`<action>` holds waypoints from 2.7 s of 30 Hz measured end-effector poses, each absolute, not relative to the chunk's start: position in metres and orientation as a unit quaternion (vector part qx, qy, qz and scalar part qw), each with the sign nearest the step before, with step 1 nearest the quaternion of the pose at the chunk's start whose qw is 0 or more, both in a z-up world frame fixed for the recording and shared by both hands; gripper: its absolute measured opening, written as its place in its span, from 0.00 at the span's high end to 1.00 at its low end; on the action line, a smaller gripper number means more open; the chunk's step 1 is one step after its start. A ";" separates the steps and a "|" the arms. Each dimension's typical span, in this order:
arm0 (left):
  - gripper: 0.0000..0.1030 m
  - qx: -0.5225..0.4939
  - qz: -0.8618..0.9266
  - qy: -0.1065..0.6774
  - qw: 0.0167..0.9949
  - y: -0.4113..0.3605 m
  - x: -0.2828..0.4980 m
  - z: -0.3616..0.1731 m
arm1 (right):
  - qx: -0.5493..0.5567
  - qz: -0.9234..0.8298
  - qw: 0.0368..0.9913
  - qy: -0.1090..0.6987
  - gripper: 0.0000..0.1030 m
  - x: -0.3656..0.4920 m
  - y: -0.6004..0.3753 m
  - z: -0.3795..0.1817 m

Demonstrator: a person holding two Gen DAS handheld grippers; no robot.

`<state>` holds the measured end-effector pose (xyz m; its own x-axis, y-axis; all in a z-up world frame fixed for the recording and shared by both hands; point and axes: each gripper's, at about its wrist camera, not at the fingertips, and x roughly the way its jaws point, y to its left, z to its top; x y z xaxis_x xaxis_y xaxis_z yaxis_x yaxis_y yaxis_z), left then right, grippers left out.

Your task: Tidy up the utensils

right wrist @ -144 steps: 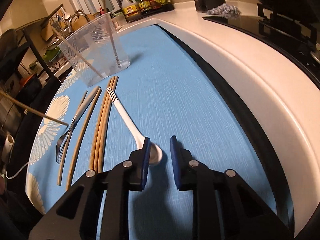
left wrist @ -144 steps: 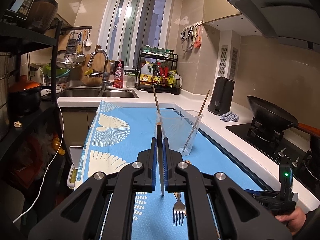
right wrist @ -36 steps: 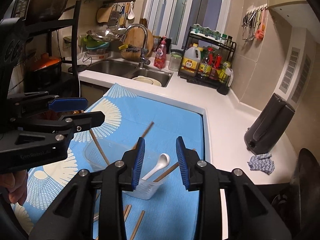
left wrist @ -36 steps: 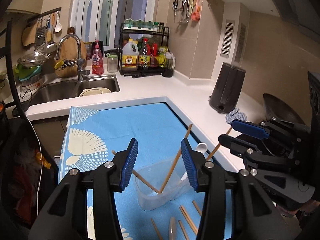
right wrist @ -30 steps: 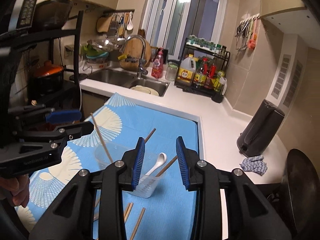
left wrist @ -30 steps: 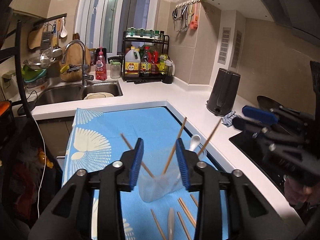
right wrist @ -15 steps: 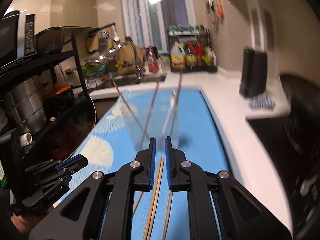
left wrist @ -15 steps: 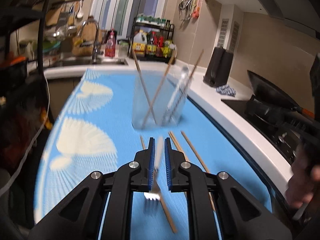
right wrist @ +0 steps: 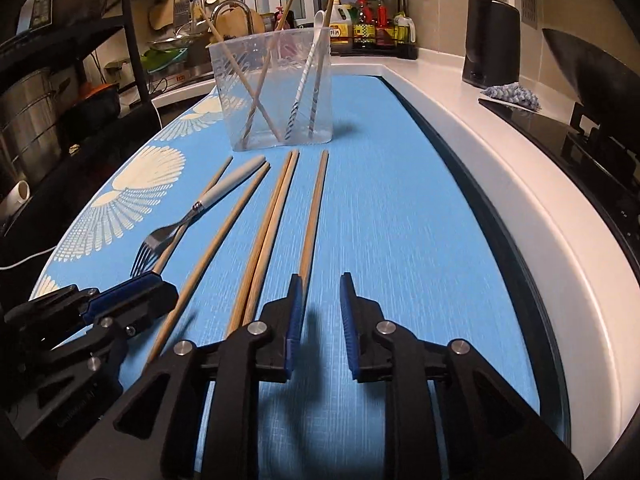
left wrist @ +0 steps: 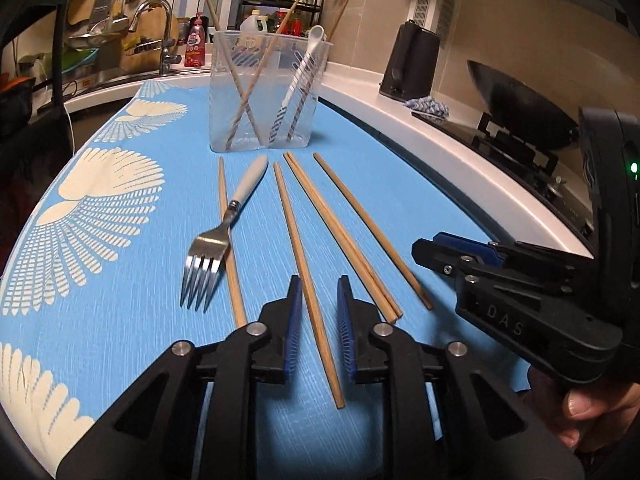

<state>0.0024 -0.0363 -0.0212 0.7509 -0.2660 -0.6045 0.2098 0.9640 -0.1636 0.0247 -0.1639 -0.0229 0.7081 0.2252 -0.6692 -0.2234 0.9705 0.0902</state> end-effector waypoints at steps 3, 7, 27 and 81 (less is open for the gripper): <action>0.81 -0.027 -0.128 0.337 0.932 -0.044 0.002 -0.027 | -0.007 0.123 0.920 0.371 0.78 0.025 -0.161 -0.031; 0.81 -0.025 -0.121 0.345 0.930 -0.043 0.003 -0.031 | -0.011 0.128 0.917 0.377 0.78 0.025 -0.157 -0.036; 0.94 -0.011 -0.089 0.312 0.946 -0.033 -0.003 -0.016 | -0.019 0.089 0.925 0.370 0.95 0.024 -0.164 -0.036; 0.94 -0.048 0.065 0.324 0.943 0.054 -0.004 -0.035 | -0.014 0.093 0.933 0.347 0.94 0.025 -0.170 -0.040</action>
<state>-0.0036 0.0539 -0.0352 0.7821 0.0907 -0.6165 -0.1527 0.9871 -0.0484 0.0252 -0.1703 -0.0401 0.7418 0.1639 -0.6503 -0.1826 0.9824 0.0392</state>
